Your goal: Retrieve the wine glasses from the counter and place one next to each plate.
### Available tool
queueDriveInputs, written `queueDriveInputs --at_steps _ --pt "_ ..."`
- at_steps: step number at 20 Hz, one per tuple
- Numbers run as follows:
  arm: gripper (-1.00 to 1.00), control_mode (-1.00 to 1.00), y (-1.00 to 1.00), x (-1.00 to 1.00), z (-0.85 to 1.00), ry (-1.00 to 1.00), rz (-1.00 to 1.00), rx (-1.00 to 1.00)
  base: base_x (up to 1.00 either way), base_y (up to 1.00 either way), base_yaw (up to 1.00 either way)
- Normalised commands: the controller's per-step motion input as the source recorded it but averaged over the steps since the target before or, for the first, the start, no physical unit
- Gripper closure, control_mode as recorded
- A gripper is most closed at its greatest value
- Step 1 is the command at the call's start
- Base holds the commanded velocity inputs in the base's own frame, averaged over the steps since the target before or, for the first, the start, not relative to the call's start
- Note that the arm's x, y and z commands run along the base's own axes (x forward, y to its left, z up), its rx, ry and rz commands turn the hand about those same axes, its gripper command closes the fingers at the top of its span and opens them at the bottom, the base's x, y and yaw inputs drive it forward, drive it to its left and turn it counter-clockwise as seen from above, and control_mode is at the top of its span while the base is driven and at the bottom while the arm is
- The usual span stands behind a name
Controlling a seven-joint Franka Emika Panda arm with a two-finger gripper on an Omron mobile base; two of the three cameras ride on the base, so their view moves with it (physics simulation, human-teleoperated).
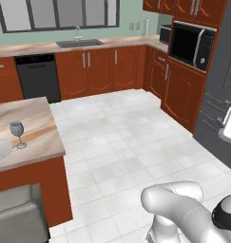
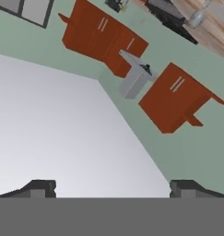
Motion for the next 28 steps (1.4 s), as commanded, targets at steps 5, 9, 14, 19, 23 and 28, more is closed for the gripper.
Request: queueDriveInputs --at_steps 5,9,14,19,23,28 --pt "-1.00 1.00 0.00 0.00 0.00 0.00 0.00 0.00 1.00 -0.70 0.05" --pt "-1.00 1.00 0.00 0.00 0.00 0.00 0.00 0.00 1.00 -0.52 0.15" --pt "-1.00 1.00 0.00 0.00 0.00 0.00 0.00 0.00 1.00 -0.26 0.15" --pt "-1.00 1.00 0.00 0.00 0.00 0.00 0.00 0.00 1.00 -0.25 0.15" --pt "-1.00 1.00 0.00 0.00 0.00 0.00 0.00 0.00 1.00 -0.18 0.12" --pt "-1.00 1.00 0.00 0.00 0.00 0.00 0.00 0.00 1.00 -0.01 0.03"
